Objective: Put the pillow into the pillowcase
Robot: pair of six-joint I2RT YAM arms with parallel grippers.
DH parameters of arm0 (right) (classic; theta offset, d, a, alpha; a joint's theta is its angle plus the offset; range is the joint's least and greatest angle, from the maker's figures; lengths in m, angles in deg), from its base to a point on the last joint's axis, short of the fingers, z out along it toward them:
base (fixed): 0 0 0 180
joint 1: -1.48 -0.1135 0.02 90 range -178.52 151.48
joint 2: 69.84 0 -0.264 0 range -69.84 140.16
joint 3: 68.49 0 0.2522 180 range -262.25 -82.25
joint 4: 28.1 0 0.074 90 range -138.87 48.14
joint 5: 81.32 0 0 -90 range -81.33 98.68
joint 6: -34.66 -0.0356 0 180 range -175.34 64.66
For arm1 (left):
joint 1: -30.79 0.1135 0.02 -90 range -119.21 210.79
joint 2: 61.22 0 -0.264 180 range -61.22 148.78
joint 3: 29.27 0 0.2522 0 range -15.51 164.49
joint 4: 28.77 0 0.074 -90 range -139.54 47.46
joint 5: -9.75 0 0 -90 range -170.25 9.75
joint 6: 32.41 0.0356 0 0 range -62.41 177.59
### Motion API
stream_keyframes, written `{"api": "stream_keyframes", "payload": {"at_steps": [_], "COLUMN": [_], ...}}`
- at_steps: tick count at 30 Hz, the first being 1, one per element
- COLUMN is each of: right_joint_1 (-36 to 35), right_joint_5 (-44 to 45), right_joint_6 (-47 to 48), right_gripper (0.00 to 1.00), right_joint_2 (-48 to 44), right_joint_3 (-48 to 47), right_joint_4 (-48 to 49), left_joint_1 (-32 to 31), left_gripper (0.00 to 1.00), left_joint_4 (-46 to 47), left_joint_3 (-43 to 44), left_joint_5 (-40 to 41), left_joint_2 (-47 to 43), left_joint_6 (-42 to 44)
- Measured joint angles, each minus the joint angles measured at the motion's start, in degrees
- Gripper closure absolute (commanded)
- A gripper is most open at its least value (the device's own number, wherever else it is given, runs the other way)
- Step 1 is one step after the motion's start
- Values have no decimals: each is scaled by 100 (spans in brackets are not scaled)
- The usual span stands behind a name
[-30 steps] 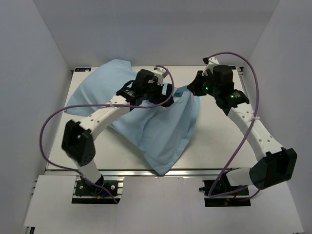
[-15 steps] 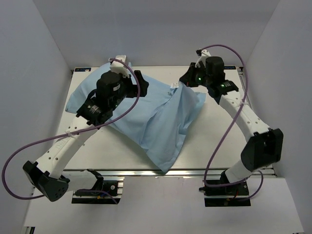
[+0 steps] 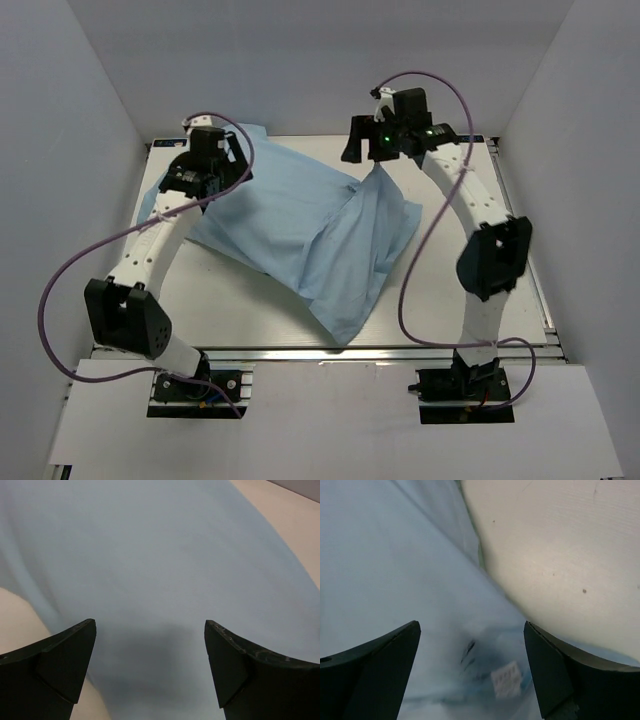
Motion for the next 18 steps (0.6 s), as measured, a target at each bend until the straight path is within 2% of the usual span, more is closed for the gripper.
{"api": "stream_keyframes", "payload": {"at_steps": [5,8,13,18], "right_joint_1": [-282,-1071,-2402,-2992], "right_joint_5": [354,863,1067,1311], "right_joint_6": [258,551,748,691], "right_gripper": [11,11,11,11], "right_joint_2": [-2256,-3012,-2671,-1322], "right_joint_3": [1954,2138,1784,1799], "right_joint_4": [44,83,177,120], "left_joint_1": [1231,1694,1720,1716], "left_gripper": [2,2,3,8], "left_joint_4": [85,203,313,715], "left_joint_3": [289,551,704,232], "left_joint_5": [-315,-332,-483,-780], "left_joint_2": [750,1340,1967,1751], "left_joint_6": [7,70,151,59]}}
